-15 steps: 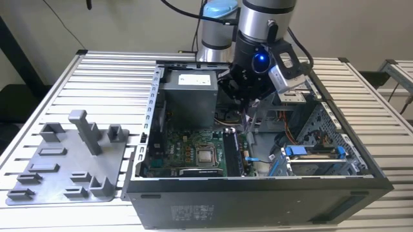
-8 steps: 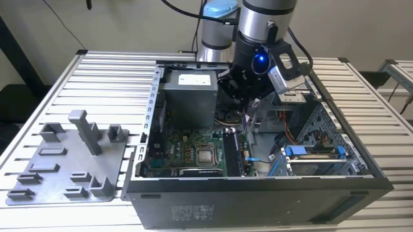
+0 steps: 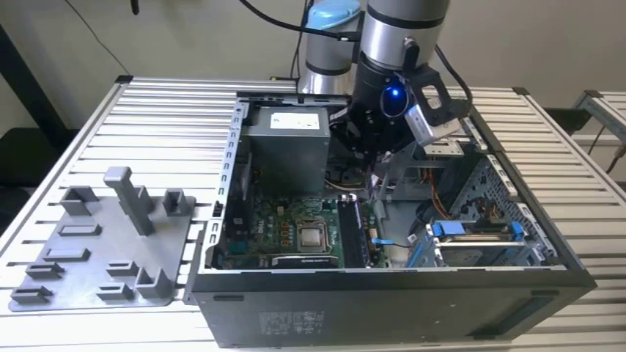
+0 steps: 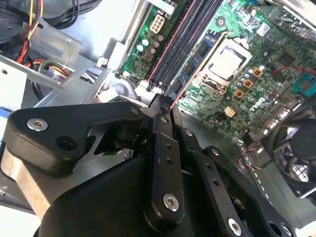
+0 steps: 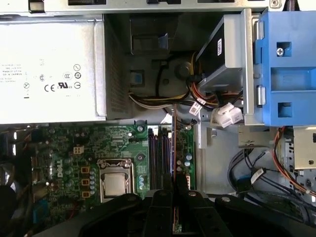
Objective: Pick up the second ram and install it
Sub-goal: 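Insert the second ram into the second slot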
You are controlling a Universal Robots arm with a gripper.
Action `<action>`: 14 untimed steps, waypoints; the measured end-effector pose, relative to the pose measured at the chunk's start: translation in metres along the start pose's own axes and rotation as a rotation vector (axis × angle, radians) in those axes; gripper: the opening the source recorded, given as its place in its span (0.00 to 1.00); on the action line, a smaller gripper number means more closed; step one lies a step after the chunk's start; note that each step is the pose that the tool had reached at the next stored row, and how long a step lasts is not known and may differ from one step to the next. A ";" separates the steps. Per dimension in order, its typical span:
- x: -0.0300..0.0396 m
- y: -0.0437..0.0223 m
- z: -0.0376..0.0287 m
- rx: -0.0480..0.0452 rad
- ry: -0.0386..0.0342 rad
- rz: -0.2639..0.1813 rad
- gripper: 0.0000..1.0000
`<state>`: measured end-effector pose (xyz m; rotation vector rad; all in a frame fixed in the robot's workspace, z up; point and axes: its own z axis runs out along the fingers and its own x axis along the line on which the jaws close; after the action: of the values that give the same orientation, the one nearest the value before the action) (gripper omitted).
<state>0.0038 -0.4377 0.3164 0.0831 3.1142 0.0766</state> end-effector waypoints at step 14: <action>0.0125 -0.0029 0.0203 0.0003 -0.0077 0.002 0.14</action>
<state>-0.0083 -0.4389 0.2958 0.0857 3.1065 0.0757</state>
